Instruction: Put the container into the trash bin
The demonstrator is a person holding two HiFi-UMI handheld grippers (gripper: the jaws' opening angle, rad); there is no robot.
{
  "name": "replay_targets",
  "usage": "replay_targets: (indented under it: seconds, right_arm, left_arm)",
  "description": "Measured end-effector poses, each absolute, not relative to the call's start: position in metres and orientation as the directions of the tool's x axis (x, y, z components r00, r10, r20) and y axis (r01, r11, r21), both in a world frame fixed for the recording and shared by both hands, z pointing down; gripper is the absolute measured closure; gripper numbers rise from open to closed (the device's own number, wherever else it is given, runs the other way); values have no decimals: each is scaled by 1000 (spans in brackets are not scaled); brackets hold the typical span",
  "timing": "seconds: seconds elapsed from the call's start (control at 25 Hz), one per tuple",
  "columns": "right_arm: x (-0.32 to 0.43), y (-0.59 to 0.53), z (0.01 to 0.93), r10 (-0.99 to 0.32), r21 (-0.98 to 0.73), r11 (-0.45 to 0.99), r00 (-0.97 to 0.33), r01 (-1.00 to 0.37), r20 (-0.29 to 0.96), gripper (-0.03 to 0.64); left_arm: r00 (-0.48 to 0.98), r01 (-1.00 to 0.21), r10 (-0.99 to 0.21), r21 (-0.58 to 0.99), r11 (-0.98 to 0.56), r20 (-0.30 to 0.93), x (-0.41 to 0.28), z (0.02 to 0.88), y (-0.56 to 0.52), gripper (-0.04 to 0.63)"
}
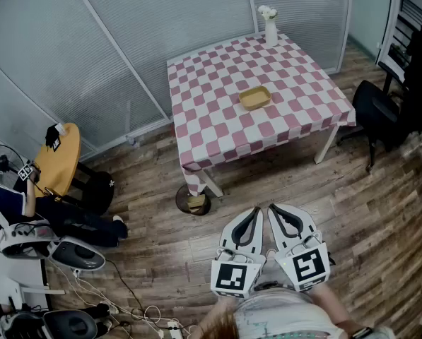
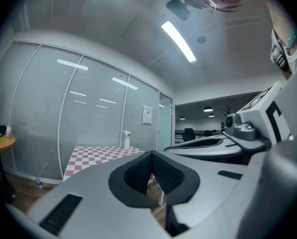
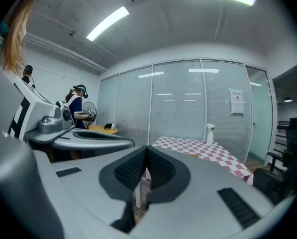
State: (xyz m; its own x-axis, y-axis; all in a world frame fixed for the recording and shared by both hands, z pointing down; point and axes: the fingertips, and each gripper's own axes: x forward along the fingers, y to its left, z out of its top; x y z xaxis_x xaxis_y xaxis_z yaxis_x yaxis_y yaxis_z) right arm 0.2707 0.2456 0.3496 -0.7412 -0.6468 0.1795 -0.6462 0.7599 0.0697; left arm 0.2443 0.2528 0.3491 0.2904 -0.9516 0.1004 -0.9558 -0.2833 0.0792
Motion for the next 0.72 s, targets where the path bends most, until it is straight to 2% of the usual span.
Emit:
replay_targets:
  seconds: [0.72]
  right_arm:
    - [305,227,356,-607,15,791,-783,-611,137,623]
  left_arm:
    - [244,-969,-962,75,-237,121,276,357,242,589]
